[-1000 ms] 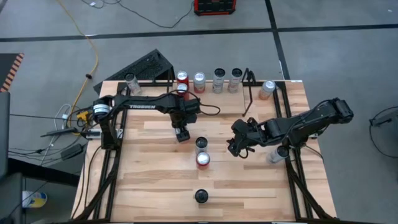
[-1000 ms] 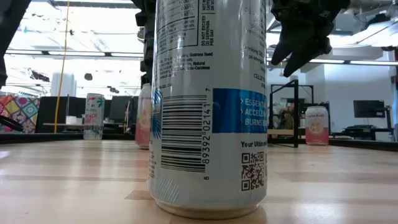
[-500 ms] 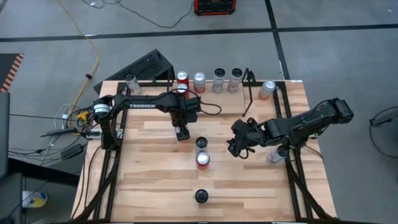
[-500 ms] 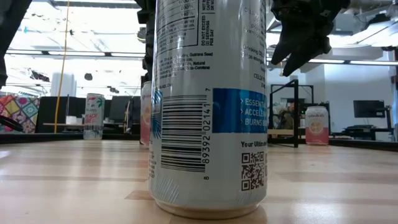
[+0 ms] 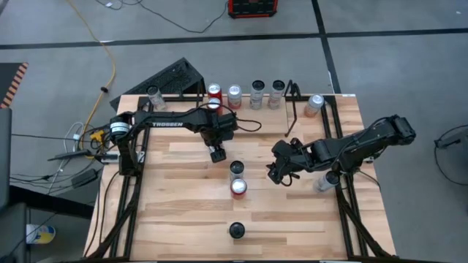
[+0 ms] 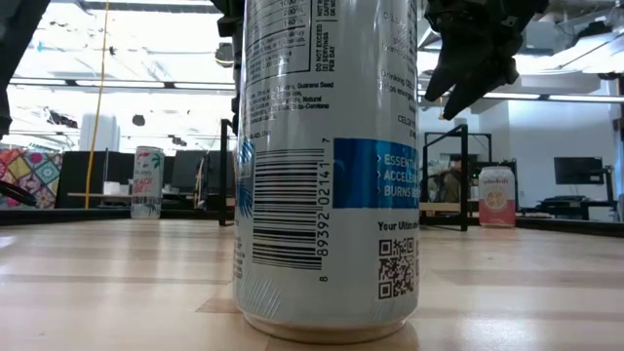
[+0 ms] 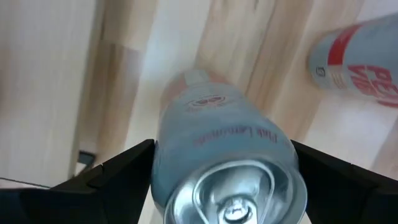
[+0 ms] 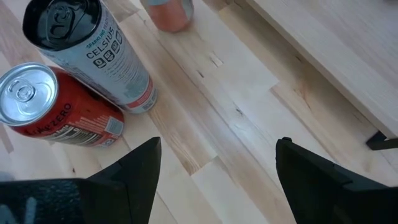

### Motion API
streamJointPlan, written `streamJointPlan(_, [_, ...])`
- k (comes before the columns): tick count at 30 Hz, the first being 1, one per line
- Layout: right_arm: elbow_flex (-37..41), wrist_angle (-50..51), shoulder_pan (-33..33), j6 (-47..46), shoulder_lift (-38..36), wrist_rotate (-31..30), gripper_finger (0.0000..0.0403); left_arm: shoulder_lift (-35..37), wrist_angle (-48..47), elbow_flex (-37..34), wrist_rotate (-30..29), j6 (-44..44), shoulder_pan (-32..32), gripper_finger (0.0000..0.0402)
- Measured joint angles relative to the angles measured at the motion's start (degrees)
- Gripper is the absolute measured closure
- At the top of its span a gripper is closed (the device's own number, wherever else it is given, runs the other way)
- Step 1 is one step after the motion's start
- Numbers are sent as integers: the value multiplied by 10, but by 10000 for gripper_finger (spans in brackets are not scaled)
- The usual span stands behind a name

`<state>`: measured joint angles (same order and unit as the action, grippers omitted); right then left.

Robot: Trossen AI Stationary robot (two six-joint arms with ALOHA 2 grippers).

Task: Place canned beverage on shelf
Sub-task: Put the bottom orange white soda can on the shelf

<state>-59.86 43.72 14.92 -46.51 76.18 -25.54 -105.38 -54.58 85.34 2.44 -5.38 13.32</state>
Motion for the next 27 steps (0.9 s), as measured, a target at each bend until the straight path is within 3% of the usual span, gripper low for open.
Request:
streamJointPlan(12, [0,0,0,1,0,0,112,-3,2,0,7,-17,0,71])
streamJointPlan(19, [0,0,0,1,0,0,112,-7,3,0,6,-29,0,38])
streamJointPlan(27, [0,0,0,0,0,0,112,-7,-14,11,19,20,0,15])
